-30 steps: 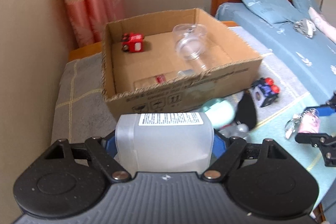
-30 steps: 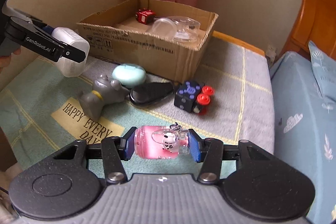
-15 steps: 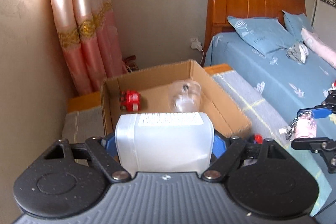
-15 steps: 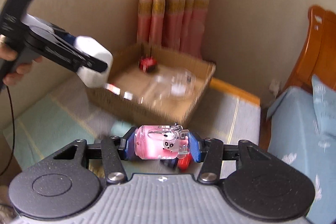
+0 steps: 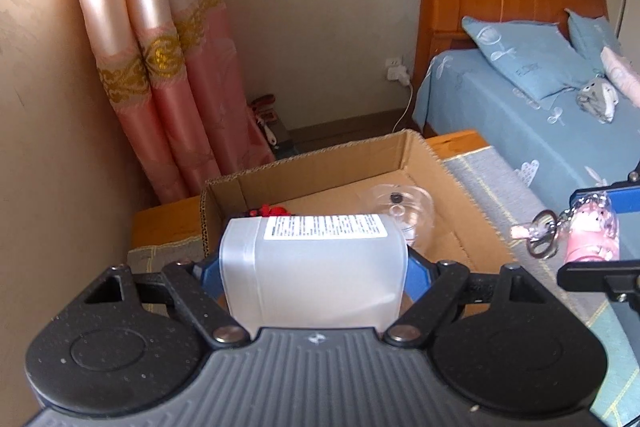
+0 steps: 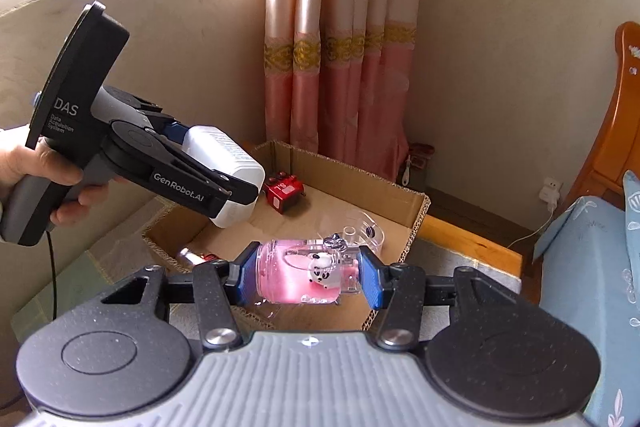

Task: Organize rigid objects
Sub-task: 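Carry the jug and keychain into the cardboard box and open both tools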

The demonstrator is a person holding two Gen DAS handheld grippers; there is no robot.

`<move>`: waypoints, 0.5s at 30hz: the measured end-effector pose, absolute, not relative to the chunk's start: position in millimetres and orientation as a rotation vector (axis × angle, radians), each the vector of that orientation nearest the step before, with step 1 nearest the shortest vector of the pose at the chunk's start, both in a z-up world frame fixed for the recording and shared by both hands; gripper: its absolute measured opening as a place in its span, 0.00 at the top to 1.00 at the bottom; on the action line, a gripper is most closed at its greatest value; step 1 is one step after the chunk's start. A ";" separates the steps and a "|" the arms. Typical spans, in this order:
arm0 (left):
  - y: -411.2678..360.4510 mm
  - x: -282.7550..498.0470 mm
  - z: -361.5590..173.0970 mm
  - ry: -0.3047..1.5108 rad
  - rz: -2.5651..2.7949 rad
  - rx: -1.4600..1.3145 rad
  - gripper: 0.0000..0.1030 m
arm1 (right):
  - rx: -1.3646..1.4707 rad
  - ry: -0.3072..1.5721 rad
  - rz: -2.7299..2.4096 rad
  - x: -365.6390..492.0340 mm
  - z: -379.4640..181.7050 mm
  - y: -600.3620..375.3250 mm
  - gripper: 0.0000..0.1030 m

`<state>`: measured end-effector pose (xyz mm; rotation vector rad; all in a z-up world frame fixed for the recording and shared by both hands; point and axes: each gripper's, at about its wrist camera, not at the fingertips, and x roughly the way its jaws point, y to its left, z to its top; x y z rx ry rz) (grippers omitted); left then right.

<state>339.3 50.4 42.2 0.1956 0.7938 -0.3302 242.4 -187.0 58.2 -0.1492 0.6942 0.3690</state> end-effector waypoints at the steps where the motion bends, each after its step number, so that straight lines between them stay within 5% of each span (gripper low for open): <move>1: 50.4 342.0 40.0 0.800 -0.328 0.197 0.20 | -0.142 0.707 0.367 246.7 53.1 -185.3 0.46; 9: 47.0 349.8 34.8 0.818 -0.325 0.214 0.20 | -0.119 0.758 0.380 264.6 31.3 -180.5 0.44; 11: 47.3 351.9 34.6 0.818 -0.324 0.217 0.20 | -0.107 0.750 0.371 264.2 32.6 -182.6 0.16; 13: 46.7 353.3 34.7 0.817 -0.323 0.223 0.20 | -0.087 0.716 0.367 258.1 36.7 -185.8 0.01; 15: 46.6 354.7 34.7 0.817 -0.321 0.224 0.20 | -0.081 0.712 0.370 252.4 41.1 -187.1 0.00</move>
